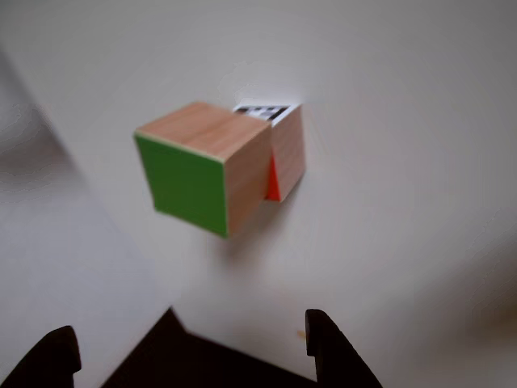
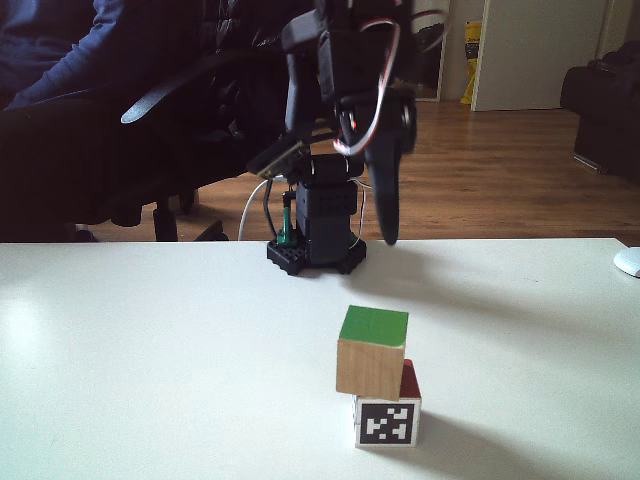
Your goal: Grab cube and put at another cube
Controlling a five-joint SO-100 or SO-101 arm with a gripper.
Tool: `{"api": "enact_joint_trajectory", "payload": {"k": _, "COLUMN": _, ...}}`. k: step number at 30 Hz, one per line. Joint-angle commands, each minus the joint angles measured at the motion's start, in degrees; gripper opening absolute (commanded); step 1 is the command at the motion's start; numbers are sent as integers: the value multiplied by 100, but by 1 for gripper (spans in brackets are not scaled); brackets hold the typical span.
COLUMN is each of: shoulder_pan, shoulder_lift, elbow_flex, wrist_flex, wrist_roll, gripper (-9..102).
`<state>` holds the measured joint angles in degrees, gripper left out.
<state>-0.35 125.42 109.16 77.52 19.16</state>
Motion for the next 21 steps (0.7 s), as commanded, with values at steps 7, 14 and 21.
{"api": "enact_joint_trajectory", "payload": {"k": 7, "shoulder_pan": 299, "shoulder_lift": 3410, "elbow_flex": 3331, "wrist_flex": -1591, "wrist_roll": -844, "gripper": 37}}
{"api": "enact_joint_trajectory", "payload": {"k": 14, "shoulder_pan": 589, "shoulder_lift": 5449, "elbow_flex": 4931, "wrist_flex": -1688, "wrist_roll": -1239, "gripper": 32}}
{"api": "enact_joint_trajectory", "payload": {"k": 21, "shoulder_pan": 1081, "shoulder_lift": 6302, "elbow_flex": 5643, "wrist_flex": -1362, "wrist_roll": -1793, "gripper": 16}}
